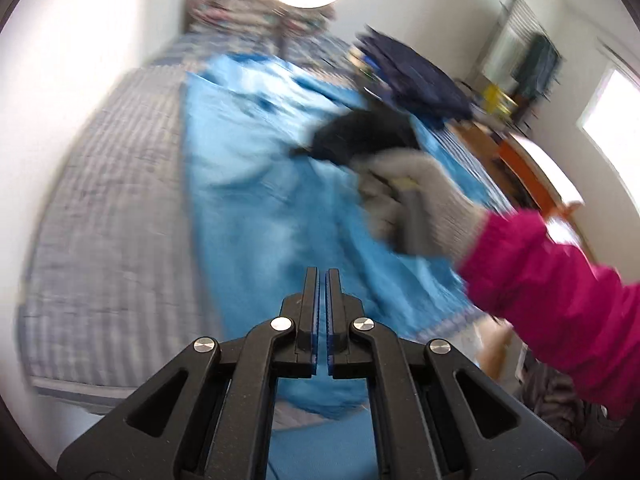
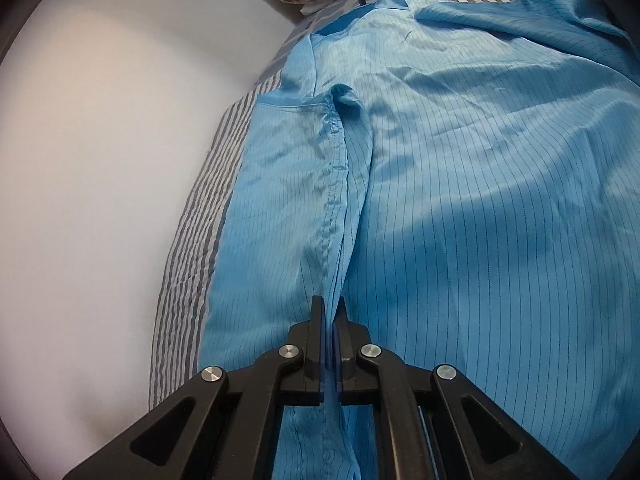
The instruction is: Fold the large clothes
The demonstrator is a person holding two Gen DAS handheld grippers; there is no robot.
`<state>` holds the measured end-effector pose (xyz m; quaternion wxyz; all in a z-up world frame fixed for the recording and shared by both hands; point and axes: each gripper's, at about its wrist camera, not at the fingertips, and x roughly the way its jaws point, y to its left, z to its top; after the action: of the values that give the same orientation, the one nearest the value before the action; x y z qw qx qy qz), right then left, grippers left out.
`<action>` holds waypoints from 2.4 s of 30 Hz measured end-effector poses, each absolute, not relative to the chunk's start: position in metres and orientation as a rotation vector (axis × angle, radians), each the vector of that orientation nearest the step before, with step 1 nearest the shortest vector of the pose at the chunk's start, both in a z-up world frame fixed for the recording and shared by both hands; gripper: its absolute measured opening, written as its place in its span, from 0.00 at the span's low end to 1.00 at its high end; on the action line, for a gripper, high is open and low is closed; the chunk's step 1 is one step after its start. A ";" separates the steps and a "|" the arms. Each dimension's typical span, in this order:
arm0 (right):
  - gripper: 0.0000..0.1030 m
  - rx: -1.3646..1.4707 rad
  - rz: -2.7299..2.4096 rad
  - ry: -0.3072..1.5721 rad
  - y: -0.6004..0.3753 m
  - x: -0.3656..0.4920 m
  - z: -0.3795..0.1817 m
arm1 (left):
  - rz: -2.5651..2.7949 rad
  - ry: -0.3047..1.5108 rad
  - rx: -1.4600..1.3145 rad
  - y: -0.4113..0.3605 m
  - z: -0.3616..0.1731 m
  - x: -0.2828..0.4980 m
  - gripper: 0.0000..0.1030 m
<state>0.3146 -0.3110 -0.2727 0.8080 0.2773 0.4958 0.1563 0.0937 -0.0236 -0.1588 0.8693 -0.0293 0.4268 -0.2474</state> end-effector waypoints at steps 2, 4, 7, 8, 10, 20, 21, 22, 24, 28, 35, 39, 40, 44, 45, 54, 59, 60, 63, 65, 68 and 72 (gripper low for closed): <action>0.12 0.604 0.356 1.089 -0.314 0.303 -0.273 | -0.449 0.888 -0.115 0.001 -0.158 0.104 0.00; 0.37 0.585 0.350 1.113 -0.316 0.294 -0.268 | -0.398 0.912 -0.191 0.023 -0.163 0.114 0.00; 0.39 0.569 0.384 1.119 -0.321 0.270 -0.258 | -0.332 0.987 -0.310 0.049 -0.184 0.130 0.15; 0.39 0.557 0.395 1.131 -0.323 0.259 -0.257 | -0.335 1.028 -0.370 0.056 -0.196 0.134 0.24; 0.39 0.522 0.400 1.161 -0.324 0.237 -0.257 | -0.355 1.097 -0.459 0.062 -0.214 0.139 0.24; 0.11 0.502 0.486 1.285 -0.304 0.156 -0.286 | -0.392 1.173 -0.432 0.033 -0.237 0.134 0.43; 0.06 0.519 0.492 1.287 -0.301 0.152 -0.287 | -0.373 1.168 -0.412 0.033 -0.237 0.134 0.43; 0.03 0.554 0.502 1.287 -0.298 0.149 -0.288 | -0.343 1.151 -0.381 0.033 -0.235 0.134 0.43; 0.02 0.629 0.543 1.284 -0.289 0.144 -0.288 | -0.308 1.122 -0.366 0.040 -0.230 0.137 0.43; 0.01 0.569 0.559 1.279 -0.259 0.139 -0.283 | -0.266 1.119 -0.403 0.054 -0.233 0.144 0.43; 0.01 0.526 0.517 1.304 -0.261 0.138 -0.293 | -0.197 1.121 -0.235 0.036 -0.248 0.147 0.43; 0.01 0.455 0.506 1.287 -0.258 0.130 -0.293 | -0.164 1.157 -0.093 0.018 -0.274 0.149 0.43; 0.01 0.446 0.504 1.283 -0.257 0.125 -0.293 | -0.159 1.150 -0.061 0.014 -0.278 0.148 0.43; 0.30 0.382 0.505 1.238 -0.259 0.112 -0.277 | -0.136 1.113 0.032 0.004 -0.273 0.144 0.43; 0.34 0.376 0.504 1.212 -0.263 0.107 -0.268 | -0.130 1.105 0.009 0.006 -0.266 0.142 0.43; 0.69 0.195 0.347 0.903 -0.356 0.069 -0.188 | -0.235 0.887 -0.065 -0.008 -0.180 0.108 0.43; 0.69 0.215 0.224 0.864 -0.425 0.068 -0.164 | -0.344 0.873 -0.080 -0.042 -0.163 0.109 0.43; 0.69 0.230 0.206 0.867 -0.439 0.069 -0.161 | -0.365 0.877 -0.087 -0.048 -0.162 0.108 0.43; 0.69 0.263 0.122 0.850 -0.489 0.065 -0.158 | -0.404 0.882 -0.096 -0.061 -0.162 0.110 0.43; 0.69 0.296 0.066 0.842 -0.518 0.063 -0.161 | -0.417 0.896 -0.111 -0.066 -0.165 0.113 0.43; 0.69 0.406 -0.018 0.830 -0.563 0.060 -0.167 | -0.431 0.927 -0.155 -0.070 -0.174 0.122 0.43; 0.63 0.621 -0.075 0.814 -0.621 0.058 -0.188 | -0.464 0.994 -0.264 -0.073 -0.188 0.140 0.43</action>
<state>0.0584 -0.6212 -0.1878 0.8711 0.2972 0.3893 -0.0359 0.1395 -0.0726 -0.1877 0.8450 -0.1253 0.4709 -0.2201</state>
